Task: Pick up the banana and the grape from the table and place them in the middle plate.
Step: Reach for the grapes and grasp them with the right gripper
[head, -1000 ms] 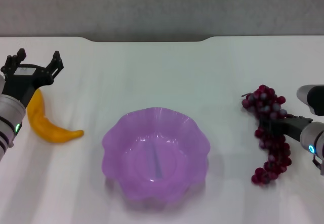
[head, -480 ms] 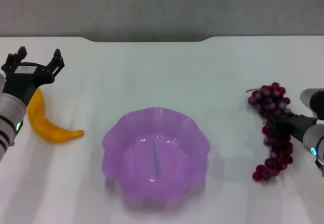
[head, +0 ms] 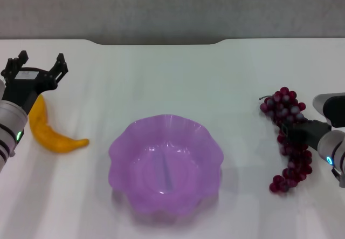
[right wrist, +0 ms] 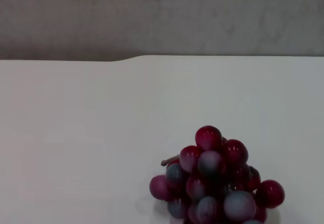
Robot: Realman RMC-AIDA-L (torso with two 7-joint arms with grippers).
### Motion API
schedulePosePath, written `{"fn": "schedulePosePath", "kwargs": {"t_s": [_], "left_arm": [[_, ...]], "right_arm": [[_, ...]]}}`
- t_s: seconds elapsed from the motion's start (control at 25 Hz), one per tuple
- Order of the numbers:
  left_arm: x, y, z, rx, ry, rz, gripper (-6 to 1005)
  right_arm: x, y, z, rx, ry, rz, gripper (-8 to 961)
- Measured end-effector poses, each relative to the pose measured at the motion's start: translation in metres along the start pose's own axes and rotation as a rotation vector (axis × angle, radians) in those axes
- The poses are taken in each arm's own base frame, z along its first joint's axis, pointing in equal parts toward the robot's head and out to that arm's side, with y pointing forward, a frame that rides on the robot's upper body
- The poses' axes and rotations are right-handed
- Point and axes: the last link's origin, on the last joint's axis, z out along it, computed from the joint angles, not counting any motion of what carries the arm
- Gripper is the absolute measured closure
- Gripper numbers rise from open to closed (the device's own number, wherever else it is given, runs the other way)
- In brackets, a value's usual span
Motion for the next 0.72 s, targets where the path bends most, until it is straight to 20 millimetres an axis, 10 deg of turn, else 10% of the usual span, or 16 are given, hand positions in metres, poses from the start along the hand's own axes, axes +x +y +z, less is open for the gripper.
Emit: {"fn": "schedulePosePath", "kwargs": {"t_s": [0.72], "left_arm": [[0.0, -0.001, 0.0, 0.004, -0.003, -0.001, 110]], "right_arm": [[-0.004, 0.014, 0.0, -0.036, -0.024, -0.041, 537]]}}
